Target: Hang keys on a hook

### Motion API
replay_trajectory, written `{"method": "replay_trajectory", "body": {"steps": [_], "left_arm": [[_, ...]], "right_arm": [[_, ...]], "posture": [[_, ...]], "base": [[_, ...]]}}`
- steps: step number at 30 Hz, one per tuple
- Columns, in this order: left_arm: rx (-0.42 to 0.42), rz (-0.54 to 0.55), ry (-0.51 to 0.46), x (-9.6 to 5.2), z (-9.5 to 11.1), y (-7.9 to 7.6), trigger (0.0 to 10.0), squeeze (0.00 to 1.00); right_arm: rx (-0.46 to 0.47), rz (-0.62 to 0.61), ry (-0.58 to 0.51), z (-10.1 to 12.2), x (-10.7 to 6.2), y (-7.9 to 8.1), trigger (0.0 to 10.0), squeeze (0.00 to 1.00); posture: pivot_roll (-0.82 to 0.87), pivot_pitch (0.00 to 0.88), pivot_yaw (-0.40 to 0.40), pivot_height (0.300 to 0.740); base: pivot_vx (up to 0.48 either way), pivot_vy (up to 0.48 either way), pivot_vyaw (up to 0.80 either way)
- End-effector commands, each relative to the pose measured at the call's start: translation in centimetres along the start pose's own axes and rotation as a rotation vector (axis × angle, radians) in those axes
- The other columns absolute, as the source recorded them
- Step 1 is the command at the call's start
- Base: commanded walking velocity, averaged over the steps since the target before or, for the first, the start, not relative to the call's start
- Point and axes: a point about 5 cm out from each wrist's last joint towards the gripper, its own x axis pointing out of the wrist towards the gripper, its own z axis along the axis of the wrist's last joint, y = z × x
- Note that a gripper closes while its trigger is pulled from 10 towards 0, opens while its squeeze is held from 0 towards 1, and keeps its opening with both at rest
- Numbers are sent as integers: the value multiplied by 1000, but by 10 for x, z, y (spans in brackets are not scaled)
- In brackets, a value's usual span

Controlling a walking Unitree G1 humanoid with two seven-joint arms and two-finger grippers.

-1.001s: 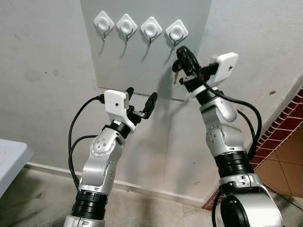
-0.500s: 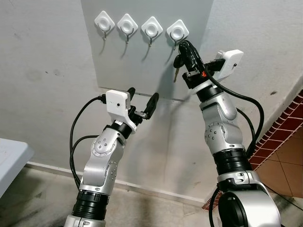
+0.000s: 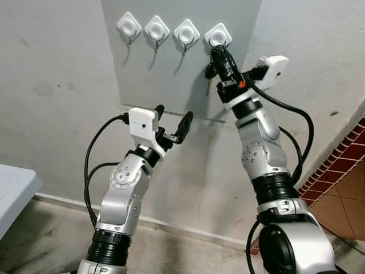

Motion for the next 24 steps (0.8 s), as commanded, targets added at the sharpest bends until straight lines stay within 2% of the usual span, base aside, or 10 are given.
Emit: {"method": "replay_trajectory", "body": {"steps": [1,12,16,21,24], "left_arm": [[24,-27,-18,3,8,-5,10000,0],[26,-41,-21,3,10,-8,10000,0],[27,-44,-20,4,10,-9,10000,0],[25,-46,-18,3,10,-9,10000,0],[23,-47,-16,3,10,-9,10000,0]], "right_arm": [[4,5,-19,5,6,0,10000,0],[48,-50,-39,6,4,-8,10000,0],[116,-80,-73,7,0,-12,10000,0],[136,-80,-80,6,-1,-12,10000,0],[219,-103,-91,3,-3,-14,10000,0]], "posture": [[-9,0,-31,740],[-11,0,-27,740],[-11,0,-27,740],[-13,0,-22,740],[-13,0,-22,740]], "base": [[0,0,0],[0,0,0],[0,0,0],[0,0,0],[0,0,0]]}}
